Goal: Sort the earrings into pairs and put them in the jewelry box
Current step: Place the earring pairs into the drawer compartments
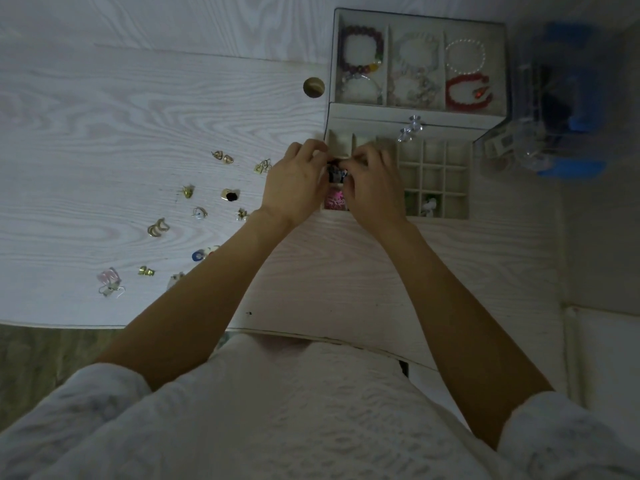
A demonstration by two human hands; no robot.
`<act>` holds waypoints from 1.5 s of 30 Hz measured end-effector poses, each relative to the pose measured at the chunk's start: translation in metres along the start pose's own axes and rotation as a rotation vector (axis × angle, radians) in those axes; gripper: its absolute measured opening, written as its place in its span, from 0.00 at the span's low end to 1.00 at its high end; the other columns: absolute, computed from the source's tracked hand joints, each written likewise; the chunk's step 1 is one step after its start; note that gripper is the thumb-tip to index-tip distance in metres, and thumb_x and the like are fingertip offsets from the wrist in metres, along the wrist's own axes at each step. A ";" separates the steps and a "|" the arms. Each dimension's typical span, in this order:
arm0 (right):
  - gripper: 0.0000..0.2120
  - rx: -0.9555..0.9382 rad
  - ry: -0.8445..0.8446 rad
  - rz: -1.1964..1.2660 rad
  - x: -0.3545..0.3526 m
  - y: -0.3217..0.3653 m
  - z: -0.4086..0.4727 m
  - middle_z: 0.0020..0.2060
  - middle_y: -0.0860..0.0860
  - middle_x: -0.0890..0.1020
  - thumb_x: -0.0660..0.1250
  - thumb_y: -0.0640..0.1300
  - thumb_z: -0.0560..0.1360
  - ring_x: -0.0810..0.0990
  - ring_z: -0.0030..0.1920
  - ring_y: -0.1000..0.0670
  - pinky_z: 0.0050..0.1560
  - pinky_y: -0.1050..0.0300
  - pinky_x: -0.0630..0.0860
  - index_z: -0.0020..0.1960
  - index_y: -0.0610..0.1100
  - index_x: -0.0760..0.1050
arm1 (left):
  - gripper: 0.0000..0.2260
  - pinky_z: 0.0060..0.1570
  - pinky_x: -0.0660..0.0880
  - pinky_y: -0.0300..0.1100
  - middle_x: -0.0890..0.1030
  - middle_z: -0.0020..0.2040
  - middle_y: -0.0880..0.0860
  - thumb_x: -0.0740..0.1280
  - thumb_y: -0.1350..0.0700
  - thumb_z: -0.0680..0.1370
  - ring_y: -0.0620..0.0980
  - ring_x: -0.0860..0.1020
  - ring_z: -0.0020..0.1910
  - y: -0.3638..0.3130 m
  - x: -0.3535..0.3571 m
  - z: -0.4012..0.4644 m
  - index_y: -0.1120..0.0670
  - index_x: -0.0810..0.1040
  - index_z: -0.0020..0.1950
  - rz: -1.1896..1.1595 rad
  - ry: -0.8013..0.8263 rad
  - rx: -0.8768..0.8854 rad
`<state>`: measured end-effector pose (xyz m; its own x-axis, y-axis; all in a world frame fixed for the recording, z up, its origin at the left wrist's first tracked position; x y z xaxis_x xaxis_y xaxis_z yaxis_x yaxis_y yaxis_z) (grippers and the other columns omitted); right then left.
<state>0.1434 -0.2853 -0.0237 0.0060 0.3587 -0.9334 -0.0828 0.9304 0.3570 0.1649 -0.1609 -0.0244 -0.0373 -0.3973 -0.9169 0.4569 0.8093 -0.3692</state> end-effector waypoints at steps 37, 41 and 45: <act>0.16 -0.022 0.203 -0.085 0.054 0.084 -0.045 0.58 0.40 0.72 0.60 0.30 0.75 0.77 0.50 0.42 0.43 0.53 0.75 0.62 0.35 0.69 | 0.16 0.54 0.69 0.45 0.78 0.56 0.59 0.66 0.62 0.73 0.59 0.74 0.54 0.037 -0.027 -0.111 0.58 0.75 0.61 -0.191 0.015 -0.356; 0.11 -0.027 0.116 0.004 0.054 0.072 -0.061 0.51 0.39 0.76 0.65 0.31 0.73 0.79 0.45 0.41 0.42 0.52 0.77 0.55 0.34 0.73 | 0.16 0.52 0.71 0.50 0.77 0.56 0.61 0.66 0.63 0.73 0.61 0.74 0.53 0.028 -0.010 -0.081 0.59 0.76 0.60 -0.195 0.185 -0.270; 0.10 0.040 0.114 0.190 0.046 0.058 -0.075 0.52 0.39 0.77 0.65 0.36 0.74 0.77 0.49 0.41 0.47 0.51 0.74 0.54 0.35 0.73 | 0.14 0.48 0.72 0.47 0.76 0.55 0.60 0.68 0.61 0.72 0.59 0.76 0.50 0.022 -0.003 -0.077 0.59 0.77 0.58 -0.235 0.282 -0.232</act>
<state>0.0638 -0.2202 -0.0489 -0.1186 0.5196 -0.8461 -0.0318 0.8497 0.5263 0.1070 -0.1087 -0.0408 -0.3729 -0.4745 -0.7974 0.1967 0.7994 -0.5677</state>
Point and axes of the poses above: each hand's wrist, its own z-axis towards the middle knuckle, its own x-axis out of the palm, y = z × x, the point moved 4 cm from there along z, towards the middle knuckle
